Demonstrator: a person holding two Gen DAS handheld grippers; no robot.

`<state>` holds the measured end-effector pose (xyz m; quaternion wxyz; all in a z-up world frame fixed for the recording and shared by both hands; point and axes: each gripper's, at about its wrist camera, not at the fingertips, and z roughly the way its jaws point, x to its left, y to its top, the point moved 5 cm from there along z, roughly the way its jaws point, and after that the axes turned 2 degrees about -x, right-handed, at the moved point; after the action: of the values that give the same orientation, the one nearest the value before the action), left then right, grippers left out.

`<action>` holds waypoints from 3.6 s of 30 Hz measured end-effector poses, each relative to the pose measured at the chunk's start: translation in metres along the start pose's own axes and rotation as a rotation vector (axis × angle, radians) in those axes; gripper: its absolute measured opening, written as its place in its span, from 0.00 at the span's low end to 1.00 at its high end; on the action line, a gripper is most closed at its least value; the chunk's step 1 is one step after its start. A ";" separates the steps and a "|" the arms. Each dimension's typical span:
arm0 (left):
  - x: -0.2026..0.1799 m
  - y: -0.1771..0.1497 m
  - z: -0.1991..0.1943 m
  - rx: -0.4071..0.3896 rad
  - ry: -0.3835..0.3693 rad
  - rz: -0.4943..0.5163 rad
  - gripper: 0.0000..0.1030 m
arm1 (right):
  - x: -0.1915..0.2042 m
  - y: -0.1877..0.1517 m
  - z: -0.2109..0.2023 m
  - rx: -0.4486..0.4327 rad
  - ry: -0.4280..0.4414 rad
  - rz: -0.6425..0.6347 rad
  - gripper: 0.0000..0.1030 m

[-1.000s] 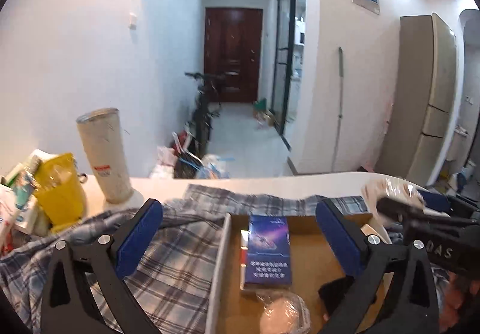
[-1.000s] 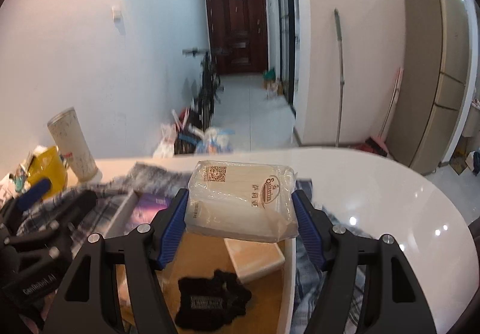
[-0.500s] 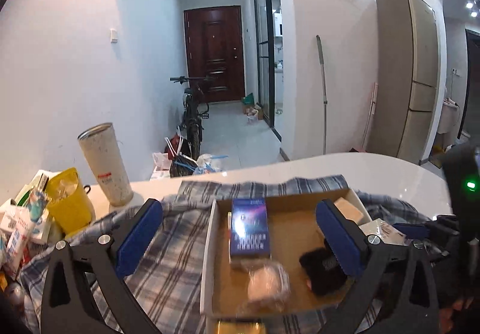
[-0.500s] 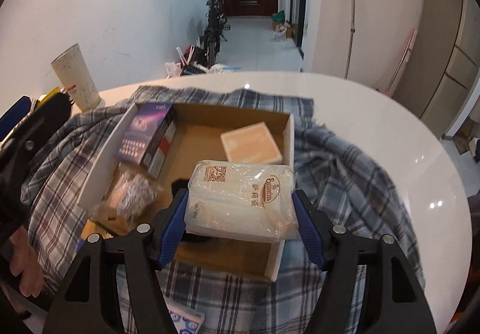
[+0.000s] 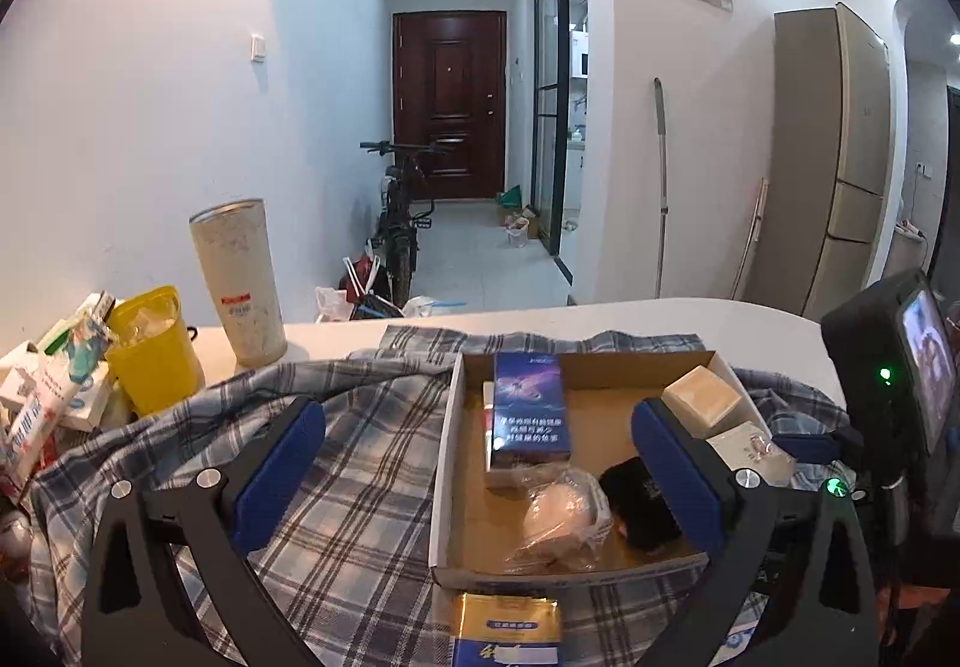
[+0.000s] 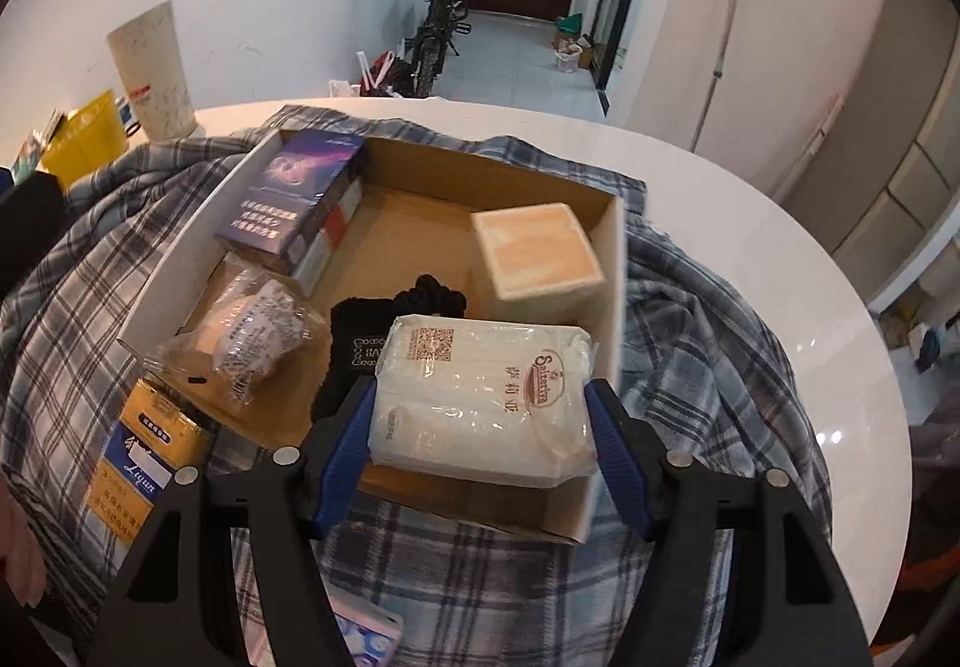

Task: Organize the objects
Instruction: 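Lower the white tissue pack into the box and open the right tool, then withdraw both tools from the box toward the remaining packs, then grasp the pink Manhua tissue pack with the right tool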

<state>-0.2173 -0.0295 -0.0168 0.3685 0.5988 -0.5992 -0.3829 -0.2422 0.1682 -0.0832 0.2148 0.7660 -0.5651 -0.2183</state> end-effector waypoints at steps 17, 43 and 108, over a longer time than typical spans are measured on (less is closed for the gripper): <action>0.008 -0.005 0.002 0.002 -0.005 -0.041 1.00 | -0.014 -0.005 -0.002 0.007 0.072 0.116 0.66; 0.006 0.048 -0.119 -0.271 0.024 -0.019 1.00 | -0.054 0.001 -0.159 -0.422 0.080 0.215 0.84; 0.038 -0.046 -0.116 -0.080 -0.001 -0.096 1.00 | 0.045 -0.109 -0.039 -0.014 0.121 0.172 0.55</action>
<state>-0.0931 -0.0692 -0.0084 0.3729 0.6114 -0.5544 -0.4241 -0.1237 0.1578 -0.1180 0.2719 0.7249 -0.6133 -0.1562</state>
